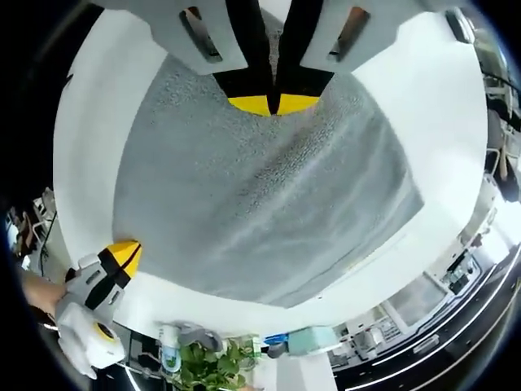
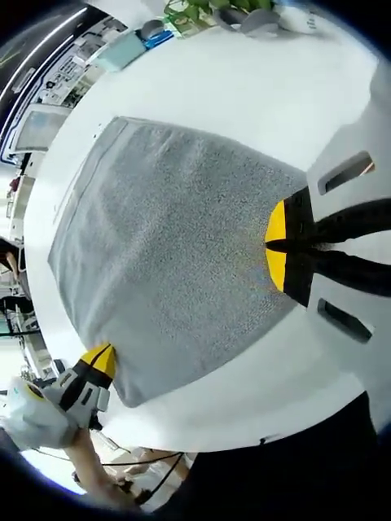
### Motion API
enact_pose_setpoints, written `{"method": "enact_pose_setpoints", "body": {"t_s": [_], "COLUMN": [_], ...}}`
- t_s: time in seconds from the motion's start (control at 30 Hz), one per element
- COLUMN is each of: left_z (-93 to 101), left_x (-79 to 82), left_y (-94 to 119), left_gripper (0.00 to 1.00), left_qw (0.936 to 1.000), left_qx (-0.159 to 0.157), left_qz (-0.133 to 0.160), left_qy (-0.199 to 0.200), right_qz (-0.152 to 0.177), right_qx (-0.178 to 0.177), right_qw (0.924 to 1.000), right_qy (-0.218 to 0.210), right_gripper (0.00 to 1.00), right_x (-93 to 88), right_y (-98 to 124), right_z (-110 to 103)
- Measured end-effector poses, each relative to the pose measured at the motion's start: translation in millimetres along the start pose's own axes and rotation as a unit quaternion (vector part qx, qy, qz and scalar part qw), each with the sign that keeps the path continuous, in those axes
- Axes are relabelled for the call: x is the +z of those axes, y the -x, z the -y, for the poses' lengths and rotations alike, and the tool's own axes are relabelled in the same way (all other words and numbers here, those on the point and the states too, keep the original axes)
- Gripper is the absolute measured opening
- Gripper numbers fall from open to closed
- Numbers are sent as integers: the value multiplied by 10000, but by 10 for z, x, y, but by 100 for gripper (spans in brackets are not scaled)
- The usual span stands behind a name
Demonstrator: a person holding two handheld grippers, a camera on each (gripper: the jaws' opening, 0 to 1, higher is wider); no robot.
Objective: Fold the towel on the table until its edges align and the towel forms a compact rectangular stack.
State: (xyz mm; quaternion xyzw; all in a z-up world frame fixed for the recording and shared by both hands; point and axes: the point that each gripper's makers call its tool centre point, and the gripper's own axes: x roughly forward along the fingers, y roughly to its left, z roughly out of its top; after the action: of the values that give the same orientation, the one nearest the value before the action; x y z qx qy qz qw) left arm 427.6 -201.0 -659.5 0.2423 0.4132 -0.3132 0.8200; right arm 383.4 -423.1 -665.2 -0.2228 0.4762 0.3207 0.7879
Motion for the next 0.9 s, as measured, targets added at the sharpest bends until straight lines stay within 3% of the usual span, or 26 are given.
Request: {"method": "enact_pose_setpoints", "body": {"t_s": [0.9], "left_z": [6], "left_x": [-12], "left_y": [9], "left_gripper": [1], "left_qw": [9999], "left_qx": [4], "left_qz": [-90], "left_qy": [-101], "right_qz": [223], "right_qx": [44], "right_qw": [9995], "right_qy": [-199], "right_gripper": [0], "right_x": [-67], "right_y": [48], "right_z": [-148]}}
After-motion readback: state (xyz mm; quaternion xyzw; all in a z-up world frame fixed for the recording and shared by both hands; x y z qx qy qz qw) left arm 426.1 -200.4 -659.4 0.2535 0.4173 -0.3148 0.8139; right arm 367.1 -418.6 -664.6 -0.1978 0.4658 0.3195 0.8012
